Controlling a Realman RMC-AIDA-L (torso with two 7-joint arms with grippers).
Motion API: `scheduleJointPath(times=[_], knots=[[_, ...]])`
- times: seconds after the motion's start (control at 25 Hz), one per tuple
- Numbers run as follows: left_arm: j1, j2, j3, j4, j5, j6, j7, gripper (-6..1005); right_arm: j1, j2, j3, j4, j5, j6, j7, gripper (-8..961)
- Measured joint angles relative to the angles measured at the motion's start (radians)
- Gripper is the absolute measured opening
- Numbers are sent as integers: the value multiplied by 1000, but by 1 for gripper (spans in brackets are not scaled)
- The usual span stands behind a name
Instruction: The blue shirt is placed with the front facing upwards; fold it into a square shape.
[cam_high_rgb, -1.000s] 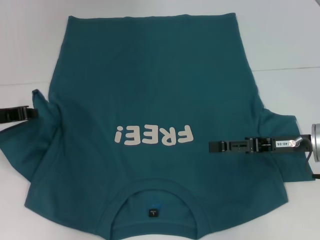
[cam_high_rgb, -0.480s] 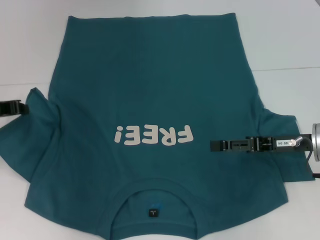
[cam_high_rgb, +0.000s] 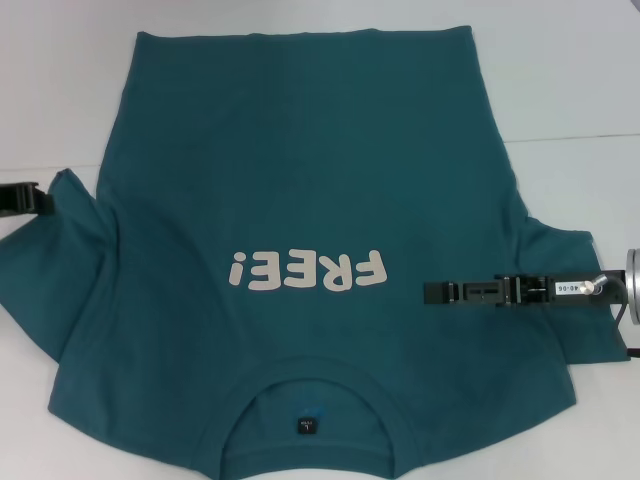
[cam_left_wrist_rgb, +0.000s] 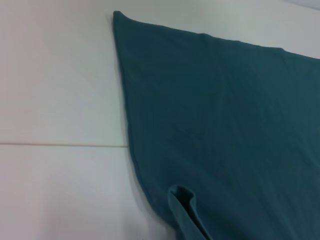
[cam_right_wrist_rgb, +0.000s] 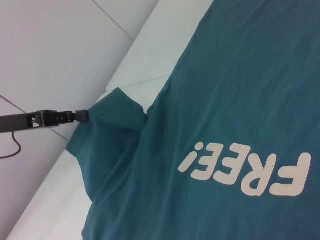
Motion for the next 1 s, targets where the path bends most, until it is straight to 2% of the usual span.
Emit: scheduleJointPath(times=[0.16, 0.28, 0.52, 0.76, 0.92, 1.0], knots=[[-1, -4, 6, 51, 26, 16, -37, 0, 0, -1, 0, 0, 0, 1, 0, 925], [-1, -7, 43, 100, 75, 29, -94, 1, 0, -2, 0, -2, 0, 2, 0, 925], [4, -28, 84, 187, 104, 67, -147, 1, 0, -2, 0, -4, 1, 3, 0, 925], [-17, -37, 152, 192, 112, 111, -211, 1, 0, -1, 0, -2, 0, 6, 0, 925], [-30, -51, 235, 176, 136, 86, -300, 0, -2, -1, 0, -1, -1, 9, 0, 924], [-50, -62, 247, 157, 176, 71, -340, 0, -4, -1, 0, 0, -1, 11, 0, 924]])
